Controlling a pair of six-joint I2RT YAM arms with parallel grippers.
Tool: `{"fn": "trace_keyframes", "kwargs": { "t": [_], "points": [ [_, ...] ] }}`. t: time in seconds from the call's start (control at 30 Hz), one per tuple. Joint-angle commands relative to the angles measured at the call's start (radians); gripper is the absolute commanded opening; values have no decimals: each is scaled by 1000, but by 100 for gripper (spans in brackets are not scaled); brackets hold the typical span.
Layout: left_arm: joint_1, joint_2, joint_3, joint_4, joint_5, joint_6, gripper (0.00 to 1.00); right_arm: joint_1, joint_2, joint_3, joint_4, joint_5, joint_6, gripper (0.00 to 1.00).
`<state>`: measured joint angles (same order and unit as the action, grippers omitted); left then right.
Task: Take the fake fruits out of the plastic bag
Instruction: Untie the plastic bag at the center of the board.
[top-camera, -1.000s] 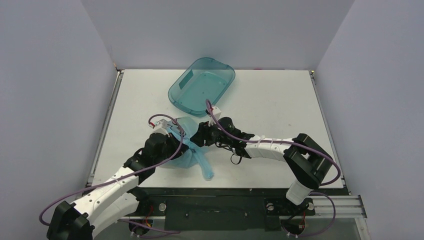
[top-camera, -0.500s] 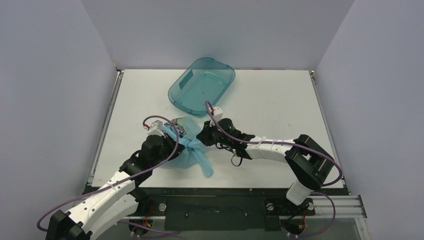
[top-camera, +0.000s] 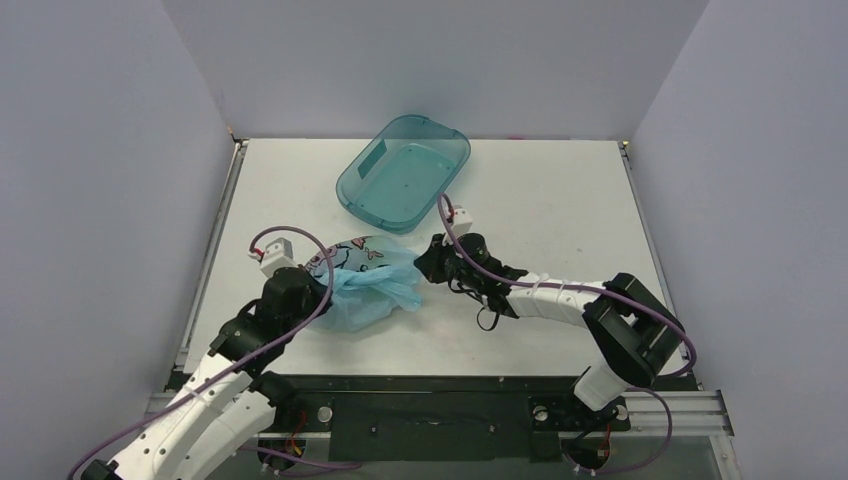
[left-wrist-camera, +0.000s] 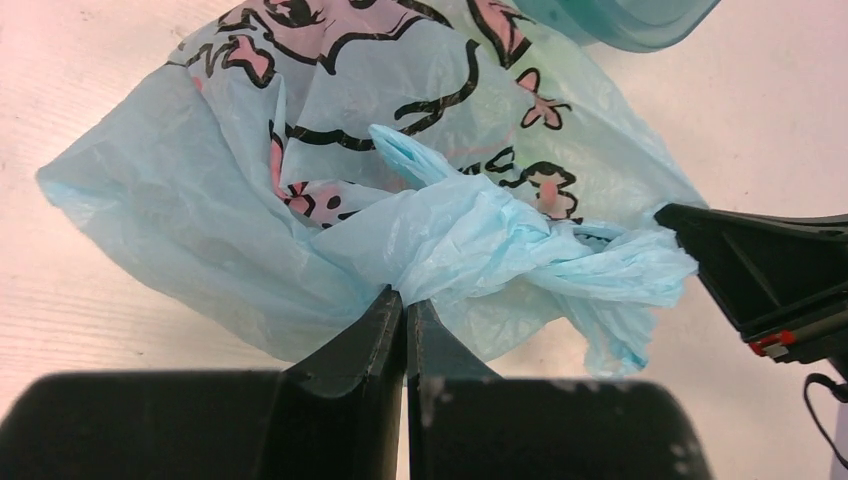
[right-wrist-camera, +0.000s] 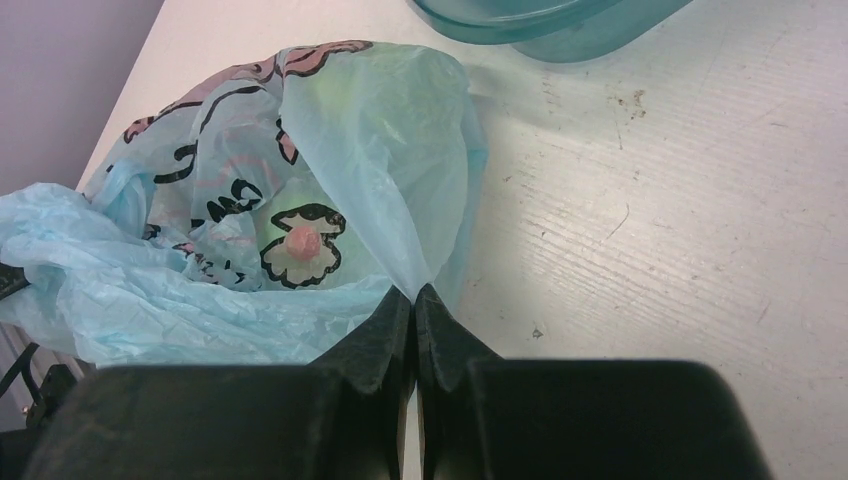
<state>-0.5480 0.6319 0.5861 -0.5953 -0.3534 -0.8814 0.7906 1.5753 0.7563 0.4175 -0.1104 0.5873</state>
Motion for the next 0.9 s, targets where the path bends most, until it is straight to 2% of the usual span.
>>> {"fn": "trace_keyframes", "kwargs": {
  "t": [0.0, 0.07, 0.17, 0.23, 0.37, 0.6, 0.87],
  "points": [
    [8, -26, 45, -75, -45, 41, 0, -4, -55, -1, 45, 42, -11, 0],
    [8, -37, 64, -62, -27, 71, 5, -4, -65, 0, 40, 43, -14, 0],
    [7, -41, 111, -28, 42, 158, 25, -2, -81, -5, 43, 42, -19, 0],
    [8, -31, 143, -27, 63, 189, 33, -1, -87, -5, 41, 41, -22, 0],
    [8, 5, 202, -29, 71, 230, 43, 0, -91, -6, 49, 29, -23, 0],
    [12, 101, 251, 82, 105, 291, 49, 1, -82, 0, 56, 6, -20, 0],
    [47, 261, 268, 130, 212, 335, 55, 8, -76, 3, 62, -10, -23, 0]
  ]
}}
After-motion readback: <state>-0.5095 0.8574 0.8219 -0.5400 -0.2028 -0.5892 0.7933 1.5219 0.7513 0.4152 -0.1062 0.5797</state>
